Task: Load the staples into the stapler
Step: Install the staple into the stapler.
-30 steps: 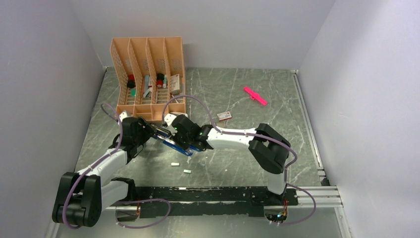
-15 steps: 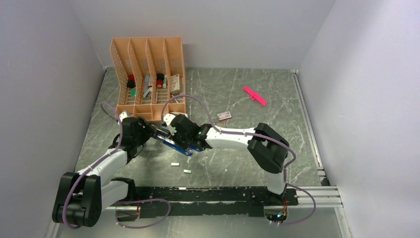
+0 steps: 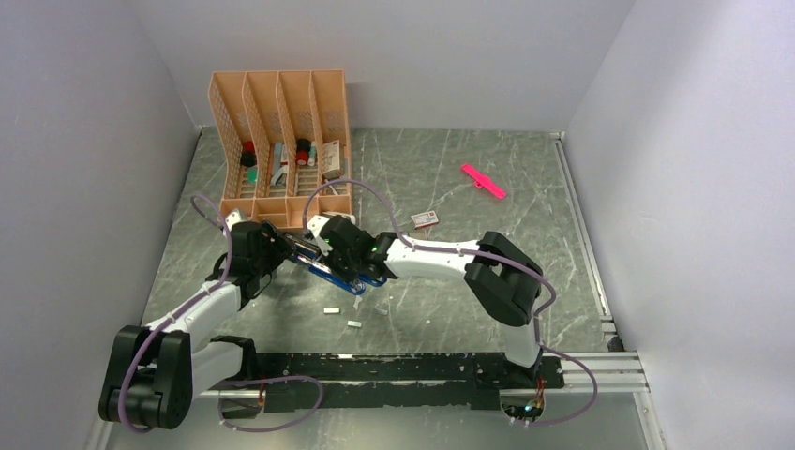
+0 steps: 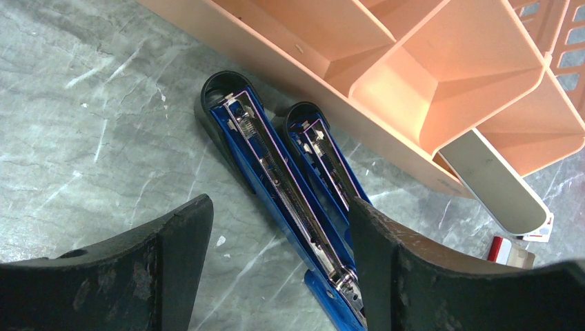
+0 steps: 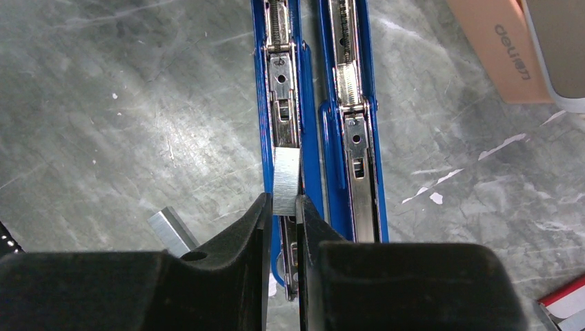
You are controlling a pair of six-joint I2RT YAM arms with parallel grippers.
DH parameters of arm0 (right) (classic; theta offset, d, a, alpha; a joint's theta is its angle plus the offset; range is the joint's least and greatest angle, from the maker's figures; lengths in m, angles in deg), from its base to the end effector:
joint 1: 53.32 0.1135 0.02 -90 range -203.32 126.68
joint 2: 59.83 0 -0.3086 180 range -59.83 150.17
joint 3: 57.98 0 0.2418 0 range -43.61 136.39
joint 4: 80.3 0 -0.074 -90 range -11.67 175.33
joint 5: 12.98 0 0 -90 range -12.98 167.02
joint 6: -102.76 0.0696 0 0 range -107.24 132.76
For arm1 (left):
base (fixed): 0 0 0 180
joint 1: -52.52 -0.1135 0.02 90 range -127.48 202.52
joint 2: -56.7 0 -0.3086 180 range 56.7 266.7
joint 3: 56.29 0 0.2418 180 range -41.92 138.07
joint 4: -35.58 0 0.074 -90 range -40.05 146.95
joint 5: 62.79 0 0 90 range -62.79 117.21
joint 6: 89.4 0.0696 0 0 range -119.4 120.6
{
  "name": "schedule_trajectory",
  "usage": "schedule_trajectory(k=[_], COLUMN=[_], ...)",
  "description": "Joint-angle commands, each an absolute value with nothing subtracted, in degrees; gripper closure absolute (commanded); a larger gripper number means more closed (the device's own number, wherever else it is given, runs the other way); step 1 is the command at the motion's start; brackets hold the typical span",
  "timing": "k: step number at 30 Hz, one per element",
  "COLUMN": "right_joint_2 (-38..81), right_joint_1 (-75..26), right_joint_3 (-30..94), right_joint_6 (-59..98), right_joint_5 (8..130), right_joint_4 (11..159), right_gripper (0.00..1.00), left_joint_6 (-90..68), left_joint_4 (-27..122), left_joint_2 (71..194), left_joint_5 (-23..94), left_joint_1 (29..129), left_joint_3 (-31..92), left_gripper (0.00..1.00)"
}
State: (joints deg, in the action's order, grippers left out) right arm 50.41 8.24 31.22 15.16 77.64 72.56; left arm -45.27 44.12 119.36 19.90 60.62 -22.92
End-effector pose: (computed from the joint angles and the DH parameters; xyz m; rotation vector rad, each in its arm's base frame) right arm 0.2141 0.3937 0.2092 -1.2163 2.1532 0.4891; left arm 0.2014 -0.0197 0.1816 -0.7947 2.1058 -0.3717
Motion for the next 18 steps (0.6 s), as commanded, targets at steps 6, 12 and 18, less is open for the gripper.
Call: schedule_trajectory(k=[6,12,18], right_joint_2=[53.2,53.4,53.1], right_joint_1=[8.0,8.1,7.6], right_joint_3=[33.1,33.5,34.3], right_joint_6=[14.3,13.7,12.9], right_joint_5=[76.8,77.1,77.5], right_joint_4=[68.1,67.5,66.5], right_gripper=[1.0,1.0,1.0], left_joint_6=[-45.0,-45.0,-45.1], left_joint_4=[42.3,42.3,42.3], left_joint_2=[119.7,119.7,120.0], left_joint_5=[19.5,19.4,19.3], left_joint_1=[61.1,61.0,61.0], left_joint_3=[-23.0,-23.0,-22.9], left_gripper=[0.24,0.24,0.24])
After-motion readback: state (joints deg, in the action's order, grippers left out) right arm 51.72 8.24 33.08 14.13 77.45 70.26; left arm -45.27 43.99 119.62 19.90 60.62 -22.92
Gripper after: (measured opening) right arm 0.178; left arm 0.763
